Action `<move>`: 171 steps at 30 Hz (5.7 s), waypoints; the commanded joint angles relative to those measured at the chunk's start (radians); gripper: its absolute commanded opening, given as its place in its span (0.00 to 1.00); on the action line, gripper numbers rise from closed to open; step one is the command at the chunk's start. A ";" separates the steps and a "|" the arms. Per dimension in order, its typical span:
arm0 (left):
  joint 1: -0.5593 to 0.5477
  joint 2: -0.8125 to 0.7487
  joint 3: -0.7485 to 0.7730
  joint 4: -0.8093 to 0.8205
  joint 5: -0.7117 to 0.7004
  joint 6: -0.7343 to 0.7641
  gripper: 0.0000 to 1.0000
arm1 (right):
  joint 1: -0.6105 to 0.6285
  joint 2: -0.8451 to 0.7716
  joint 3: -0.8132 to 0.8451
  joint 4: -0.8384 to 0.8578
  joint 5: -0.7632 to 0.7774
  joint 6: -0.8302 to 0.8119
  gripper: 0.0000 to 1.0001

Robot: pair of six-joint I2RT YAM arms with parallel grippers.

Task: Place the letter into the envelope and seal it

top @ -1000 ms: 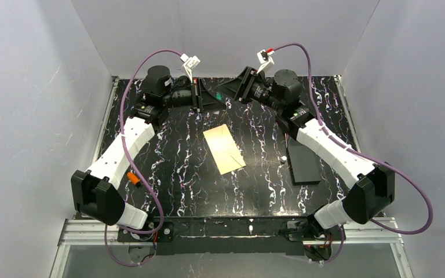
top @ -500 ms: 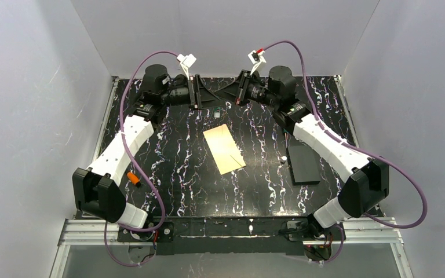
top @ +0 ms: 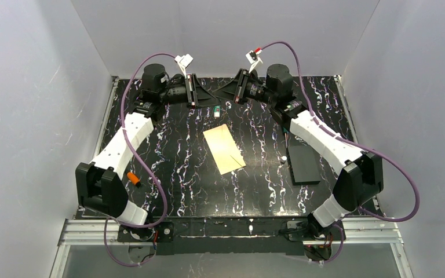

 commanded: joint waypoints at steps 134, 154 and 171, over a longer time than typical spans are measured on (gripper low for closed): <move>0.071 -0.009 -0.193 -0.218 -0.312 0.071 0.00 | -0.089 0.309 -0.116 -0.935 0.640 -0.782 0.35; 0.073 -0.015 -0.176 -0.203 -0.296 0.012 0.00 | -0.083 0.275 -0.156 -0.934 0.631 -0.665 0.18; 0.069 -0.034 -0.396 0.000 -0.145 -0.873 0.00 | 0.007 -0.120 -0.227 -0.235 0.451 -0.426 0.04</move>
